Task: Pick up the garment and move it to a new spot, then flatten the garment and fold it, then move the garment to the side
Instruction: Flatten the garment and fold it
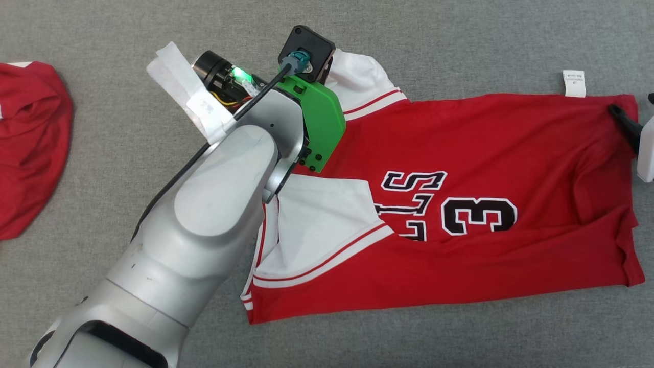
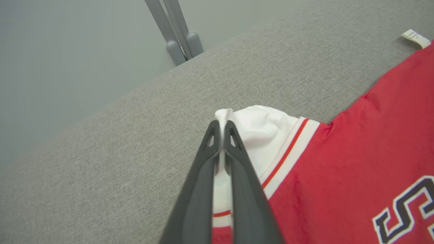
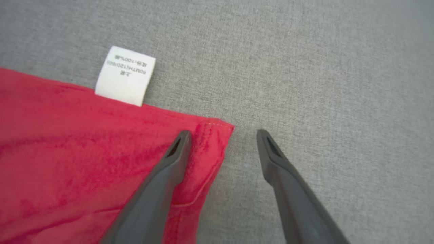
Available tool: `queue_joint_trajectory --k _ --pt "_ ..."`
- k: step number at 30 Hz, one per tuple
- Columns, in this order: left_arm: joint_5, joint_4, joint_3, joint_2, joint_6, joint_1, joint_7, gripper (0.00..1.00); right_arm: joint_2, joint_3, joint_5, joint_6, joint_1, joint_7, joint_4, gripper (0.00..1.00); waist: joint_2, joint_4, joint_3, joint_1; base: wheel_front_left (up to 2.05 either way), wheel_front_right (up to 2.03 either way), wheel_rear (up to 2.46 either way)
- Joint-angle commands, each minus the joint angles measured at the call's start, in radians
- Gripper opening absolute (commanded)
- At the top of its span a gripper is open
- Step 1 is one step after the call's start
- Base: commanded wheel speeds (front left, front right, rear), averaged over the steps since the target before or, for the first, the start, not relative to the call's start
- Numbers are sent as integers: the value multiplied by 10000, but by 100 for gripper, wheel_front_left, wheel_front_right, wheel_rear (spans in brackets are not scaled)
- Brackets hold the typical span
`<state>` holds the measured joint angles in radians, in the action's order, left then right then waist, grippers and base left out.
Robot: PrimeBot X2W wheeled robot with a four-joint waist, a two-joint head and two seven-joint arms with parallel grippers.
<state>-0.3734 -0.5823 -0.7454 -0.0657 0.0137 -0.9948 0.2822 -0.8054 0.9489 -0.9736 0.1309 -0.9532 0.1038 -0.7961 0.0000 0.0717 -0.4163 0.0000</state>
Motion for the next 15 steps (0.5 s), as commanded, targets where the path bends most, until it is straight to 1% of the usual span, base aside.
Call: queue_joint_trajectory --k 1,9,14,15 --pt "-96 19 -4 -77 55 97 33 0 -55 91 -110 -3 -114 -70 -52 100 0 -26 -13 0 0 0 0" --pt "-151 -36 -25 -79 154 -41 15 0 14 422 -1004 -3 -108 -233 -123 100 0 -29 -174 0 0 0 0" --pt "-144 -104 -53 -94 232 -166 24 0 80 642 -1361 -3 -149 -481 -283 100 0 13 -315 0 0 0 0" --pt "-124 -135 -65 -118 242 -188 18 0 104 709 -1478 -3 -124 -454 -304 94 0 20 -321 0 0 0 0"
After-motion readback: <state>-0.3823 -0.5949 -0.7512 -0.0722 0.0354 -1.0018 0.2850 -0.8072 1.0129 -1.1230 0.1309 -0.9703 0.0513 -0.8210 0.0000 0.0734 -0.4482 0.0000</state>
